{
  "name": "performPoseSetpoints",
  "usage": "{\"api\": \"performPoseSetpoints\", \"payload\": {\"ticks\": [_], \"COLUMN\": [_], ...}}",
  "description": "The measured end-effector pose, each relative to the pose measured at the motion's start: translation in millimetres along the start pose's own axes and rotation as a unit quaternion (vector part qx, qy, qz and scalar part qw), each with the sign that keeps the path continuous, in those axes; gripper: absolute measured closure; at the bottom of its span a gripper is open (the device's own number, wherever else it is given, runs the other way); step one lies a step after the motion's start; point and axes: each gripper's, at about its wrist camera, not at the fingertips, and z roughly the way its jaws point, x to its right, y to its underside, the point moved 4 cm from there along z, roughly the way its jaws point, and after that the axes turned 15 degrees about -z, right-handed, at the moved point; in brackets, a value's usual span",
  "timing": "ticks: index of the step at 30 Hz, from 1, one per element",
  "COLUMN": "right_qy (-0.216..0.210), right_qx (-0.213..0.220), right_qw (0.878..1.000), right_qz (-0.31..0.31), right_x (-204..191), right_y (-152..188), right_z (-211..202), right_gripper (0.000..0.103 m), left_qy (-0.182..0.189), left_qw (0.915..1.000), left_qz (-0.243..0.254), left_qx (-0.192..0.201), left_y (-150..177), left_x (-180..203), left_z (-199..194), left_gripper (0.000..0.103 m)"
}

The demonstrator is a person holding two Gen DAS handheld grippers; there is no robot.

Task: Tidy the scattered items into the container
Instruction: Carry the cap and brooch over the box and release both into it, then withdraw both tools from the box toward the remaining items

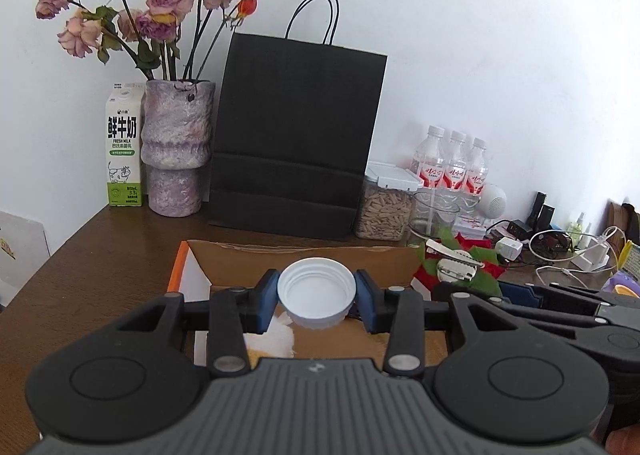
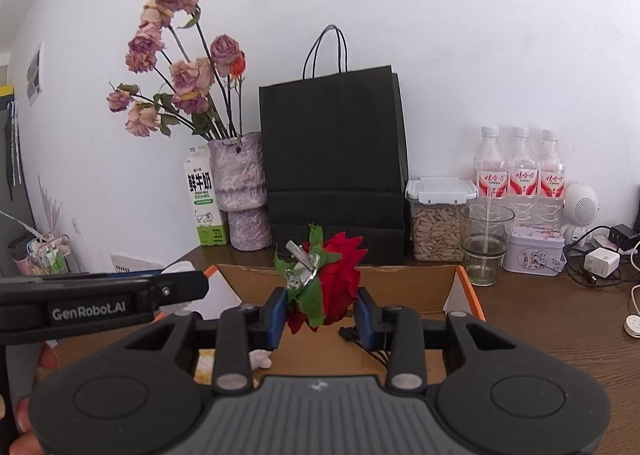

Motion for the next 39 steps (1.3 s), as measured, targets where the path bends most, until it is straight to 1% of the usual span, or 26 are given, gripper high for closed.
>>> {"api": "performPoseSetpoints", "payload": {"ticks": [5, 8, 11, 14, 19, 21, 22, 23, 24, 25, 26, 27, 28, 29, 31, 34, 36, 39], "right_qy": [-0.004, -0.002, 0.002, 0.005, 0.007, 0.009, 0.010, 0.011, 0.011, 0.011, 0.011, 0.014, 0.020, 0.028, 0.043, 0.038, 0.046, 0.044], "right_qx": [-0.051, -0.079, -0.092, -0.101, -0.131, -0.137, -0.139, -0.141, -0.142, -0.143, -0.142, -0.141, -0.140, -0.139, -0.143, -0.148, -0.150, -0.148], "right_qw": [0.999, 0.997, 0.996, 0.995, 0.991, 0.991, 0.990, 0.990, 0.990, 0.990, 0.990, 0.990, 0.990, 0.990, 0.988, 0.987, 0.987, 0.988], "right_qz": [0.000, 0.002, 0.004, 0.005, 0.006, 0.004, 0.007, 0.010, 0.013, 0.016, 0.022, 0.026, 0.026, 0.025, 0.028, 0.041, 0.035, 0.032], "right_x": [7.1, 10.1, 11.5, 12.3, 10.5, 10.0, 10.8, 11.9, 13.1, 13.9, 15.6, 16.7, 17.6, 18.2, 20.4, 24.4, 24.6, 23.4], "right_y": [23.2, 36.0, 41.7, 45.8, 53.3, 55.5, 56.0, 56.2, 56.3, 56.1, 55.5, 54.8, 53.7, 52.1, 50.2, 50.4, 50.1, 48.9], "right_z": [37.7, 50.4, 54.3, 56.1, 61.2, 62.9, 63.0, 62.9, 62.6, 62.4, 61.9, 60.9, 59.9, 58.9, 57.5, 57.4, 57.2, 56.3], "right_gripper": [0.069, 0.069, 0.069, 0.069, 0.068, 0.067, 0.067, 0.066, 0.062, 0.047, 0.037, 0.015, 0.003, 0.000, 0.000, 0.000, 0.000, 0.000], "left_qy": [-0.028, -0.041, -0.046, -0.055, -0.065, -0.071, -0.074, -0.078, -0.084, -0.092, -0.099, -0.105, -0.110, -0.112, -0.110, -0.111, -0.111, -0.111], "left_qw": [0.9982, 0.9967, 0.9957, 0.9952, 0.9946, 0.9943, 0.9941, 0.9938, 0.9933, 0.9928, 0.9925, 0.9925, 0.9924, 0.9923, 0.9922, 0.9916, 0.9916, 0.9920], "left_qz": [-0.004, -0.008, -0.011, -0.006, 0.006, 0.009, 0.008, 0.005, 0.002, 0.001, 0.002, 0.003, 0.004, 0.004, -0.002, -0.011, -0.011, -0.007], "left_qx": [-0.054, -0.070, -0.079, -0.081, -0.081, -0.078, -0.079, -0.079, -0.079, -0.077, -0.072, -0.062, -0.055, -0.053, -0.058, -0.065, -0.064, -0.061], "left_y": [15.7, 22.8, 26.5, 29.5, 33.4, 33.8, 33.8, 33.6, 33.3, 32.8, 32.1, 30.9, 29.5, 28.2, 27.0, 26.6, 26.3, 26.0], "left_x": [-17.5, -25.6, -29.7, -30.2, -27.8, -27.8, -28.1, -28.7, -29.5, -30.2, -30.3, -30.3, -30.3, -30.5, -31.7, -33.9, -33.7, -32.4], "left_z": [40.4, 52.3, 57.1, 59.1, 61.0, 61.4, 61.5, 61.7, 62.0, 62.0, 61.2, 59.3, 57.5, 56.7, 56.7, 57.9, 57.8, 56.3], "left_gripper": [0.062, 0.062, 0.062, 0.062, 0.062, 0.059, 0.053, 0.039, 0.030, 0.012, 0.000, 0.000, 0.000, 0.000, 0.000, 0.000, 0.000, 0.000]}}
